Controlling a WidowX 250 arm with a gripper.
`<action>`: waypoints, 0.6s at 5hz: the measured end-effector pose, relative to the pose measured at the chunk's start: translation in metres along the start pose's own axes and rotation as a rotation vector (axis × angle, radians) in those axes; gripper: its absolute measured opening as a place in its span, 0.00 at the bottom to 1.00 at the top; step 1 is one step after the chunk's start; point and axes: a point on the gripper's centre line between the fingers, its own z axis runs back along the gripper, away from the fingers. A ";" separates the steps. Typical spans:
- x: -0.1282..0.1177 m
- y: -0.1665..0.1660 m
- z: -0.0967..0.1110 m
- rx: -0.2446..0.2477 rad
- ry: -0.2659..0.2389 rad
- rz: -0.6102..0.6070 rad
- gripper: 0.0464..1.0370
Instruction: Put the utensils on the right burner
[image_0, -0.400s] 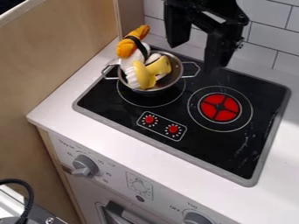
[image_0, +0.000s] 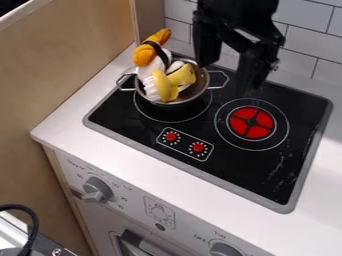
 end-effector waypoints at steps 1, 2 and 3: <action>0.011 0.003 -0.011 -0.014 -0.024 -0.017 0.96; 0.012 0.012 -0.012 0.006 -0.038 -0.046 0.96; 0.007 0.021 -0.019 0.040 -0.030 -0.053 0.96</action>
